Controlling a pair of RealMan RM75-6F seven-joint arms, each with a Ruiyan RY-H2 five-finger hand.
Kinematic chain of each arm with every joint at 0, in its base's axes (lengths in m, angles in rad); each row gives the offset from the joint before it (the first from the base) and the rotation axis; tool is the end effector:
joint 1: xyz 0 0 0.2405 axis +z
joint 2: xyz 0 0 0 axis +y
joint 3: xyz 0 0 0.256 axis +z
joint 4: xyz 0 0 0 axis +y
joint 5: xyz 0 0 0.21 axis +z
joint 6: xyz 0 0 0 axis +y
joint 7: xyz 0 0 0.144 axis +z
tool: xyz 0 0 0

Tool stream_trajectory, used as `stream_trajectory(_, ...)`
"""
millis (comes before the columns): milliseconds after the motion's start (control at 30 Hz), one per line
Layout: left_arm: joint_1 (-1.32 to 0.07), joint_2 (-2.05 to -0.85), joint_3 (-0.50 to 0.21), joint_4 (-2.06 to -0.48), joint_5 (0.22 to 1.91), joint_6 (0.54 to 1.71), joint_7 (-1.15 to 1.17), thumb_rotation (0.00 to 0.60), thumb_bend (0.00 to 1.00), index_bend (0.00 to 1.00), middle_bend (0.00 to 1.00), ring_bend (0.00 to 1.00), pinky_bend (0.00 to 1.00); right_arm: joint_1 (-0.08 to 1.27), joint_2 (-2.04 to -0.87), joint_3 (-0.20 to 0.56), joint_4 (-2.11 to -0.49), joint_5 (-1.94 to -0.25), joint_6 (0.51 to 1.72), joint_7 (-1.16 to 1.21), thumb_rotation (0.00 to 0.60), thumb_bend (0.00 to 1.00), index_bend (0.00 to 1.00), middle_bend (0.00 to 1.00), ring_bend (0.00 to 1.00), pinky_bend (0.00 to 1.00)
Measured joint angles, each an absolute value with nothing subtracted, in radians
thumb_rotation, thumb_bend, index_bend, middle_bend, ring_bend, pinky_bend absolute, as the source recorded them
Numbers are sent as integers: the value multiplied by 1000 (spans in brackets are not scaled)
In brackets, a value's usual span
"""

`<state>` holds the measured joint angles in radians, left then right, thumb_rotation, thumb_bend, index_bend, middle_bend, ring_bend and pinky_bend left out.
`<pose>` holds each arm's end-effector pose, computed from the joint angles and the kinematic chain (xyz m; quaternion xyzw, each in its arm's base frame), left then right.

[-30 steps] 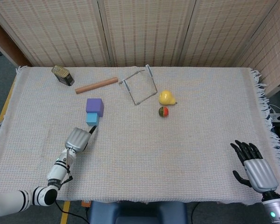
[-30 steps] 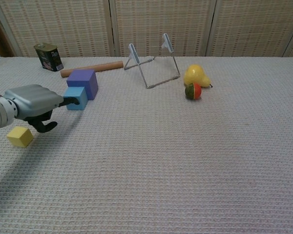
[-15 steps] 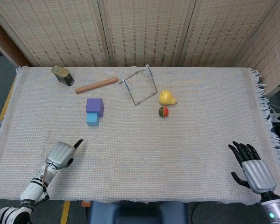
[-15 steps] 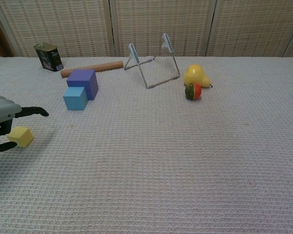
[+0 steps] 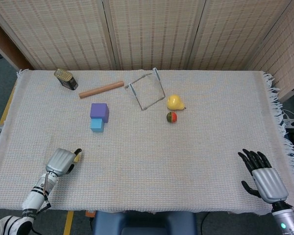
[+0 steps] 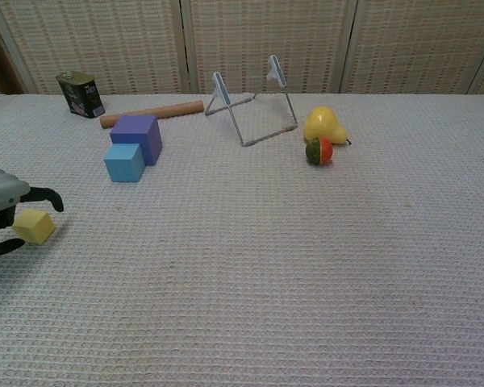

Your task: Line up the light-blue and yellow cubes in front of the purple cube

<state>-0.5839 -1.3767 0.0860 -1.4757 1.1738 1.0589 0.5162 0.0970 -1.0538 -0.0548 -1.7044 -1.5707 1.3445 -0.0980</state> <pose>-0.2660 0.2857 0.0261 -0.7978 -0.2885 -0.1928 0.4931 -0.3030 -0.1571 0.1360 0.6766 -0.4114 0.3083 0.5272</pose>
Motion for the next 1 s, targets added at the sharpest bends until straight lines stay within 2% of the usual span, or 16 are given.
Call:
stream_trajectory(567,-552,-1431,38,-1391,1195,1074,524,600,401,442,1000,1000,1000,94,-1053,-54,-1706,-1570,1351,-100,600,101,0,0,0,0)
stream_trajectory(1000,-572,-1431,-25,-1448,1218,1101,566,600,403,447,1000,1000,1000,99,-1056,-53,-1705,-1566,1340,-104,600,101,0,0,0,0)
